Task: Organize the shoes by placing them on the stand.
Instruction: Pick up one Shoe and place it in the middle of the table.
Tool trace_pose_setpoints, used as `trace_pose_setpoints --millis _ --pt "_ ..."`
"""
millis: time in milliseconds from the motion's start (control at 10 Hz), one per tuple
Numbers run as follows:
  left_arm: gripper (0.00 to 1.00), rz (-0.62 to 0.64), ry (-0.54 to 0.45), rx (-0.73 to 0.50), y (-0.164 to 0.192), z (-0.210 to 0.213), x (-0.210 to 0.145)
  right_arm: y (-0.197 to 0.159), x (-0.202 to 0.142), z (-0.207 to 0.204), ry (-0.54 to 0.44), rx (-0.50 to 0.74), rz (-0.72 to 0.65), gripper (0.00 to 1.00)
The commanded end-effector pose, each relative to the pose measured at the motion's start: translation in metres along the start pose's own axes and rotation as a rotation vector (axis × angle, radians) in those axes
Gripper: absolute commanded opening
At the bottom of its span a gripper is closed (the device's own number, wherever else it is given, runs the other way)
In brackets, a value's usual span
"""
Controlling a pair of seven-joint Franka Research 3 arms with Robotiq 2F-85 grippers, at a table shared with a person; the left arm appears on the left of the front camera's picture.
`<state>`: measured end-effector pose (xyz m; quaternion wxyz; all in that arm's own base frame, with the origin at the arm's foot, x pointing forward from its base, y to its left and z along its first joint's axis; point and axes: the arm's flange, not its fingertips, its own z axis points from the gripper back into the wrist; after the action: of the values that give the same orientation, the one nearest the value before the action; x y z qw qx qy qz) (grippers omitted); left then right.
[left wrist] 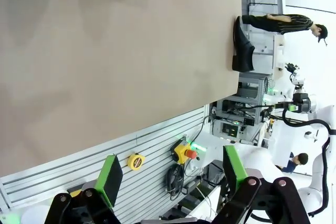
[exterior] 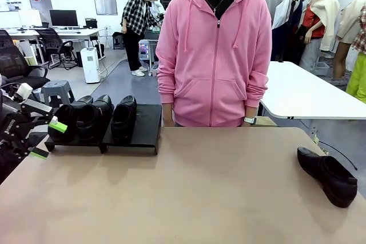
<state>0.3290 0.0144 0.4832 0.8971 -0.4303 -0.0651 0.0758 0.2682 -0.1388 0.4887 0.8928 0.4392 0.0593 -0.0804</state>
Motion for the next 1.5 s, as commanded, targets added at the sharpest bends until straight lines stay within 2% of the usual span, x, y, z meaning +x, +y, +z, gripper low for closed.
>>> trace_pose_setpoints --millis 0,400,500,600,700,900,1000,1200,1300,1400 --pt "1.0 -0.017 0.0 -0.034 0.0 0.002 0.0 -0.001 -0.002 0.004 0.009 -0.006 0.027 1.0" --pt "1.0 -0.017 0.0 -0.034 0.0 0.002 0.0 0.0 0.0 0.0 0.0 0.0 0.0 1.0" --pt "1.0 -0.017 0.0 -0.034 0.0 0.002 0.0 0.011 0.03 -0.034 -0.086 -0.318 0.001 1.0" --pt "1.0 -0.017 0.0 -0.034 0.0 0.002 0.0 0.013 0.056 -0.056 -0.252 -0.557 -0.034 1.0" --pt "1.0 -0.017 0.0 -0.034 0.0 0.002 0.0 0.011 0.069 -0.065 -0.311 -0.659 -0.021 1.0" --pt "1.0 -0.017 0.0 -0.034 0.0 0.002 0.0 0.011 0.076 -0.068 -0.364 -0.732 -0.005 1.0" --pt "1.0 -0.017 0.0 -0.034 0.0 0.002 0.0 0.017 0.071 -0.066 -0.326 -0.686 0.026 1.0" --pt "1.0 -0.017 0.0 -0.034 0.0 0.002 0.0 0.022 0.078 -0.062 -0.321 -0.649 0.073 1.0" --pt "1.0 -0.017 0.0 -0.034 0.0 0.002 0.0 0.022 0.081 -0.063 -0.344 -0.691 0.07 1.0" --pt "1.0 -0.017 0.0 -0.034 0.0 0.002 0.0 0.022 0.095 -0.077 -0.312 -0.789 0.107 1.0"
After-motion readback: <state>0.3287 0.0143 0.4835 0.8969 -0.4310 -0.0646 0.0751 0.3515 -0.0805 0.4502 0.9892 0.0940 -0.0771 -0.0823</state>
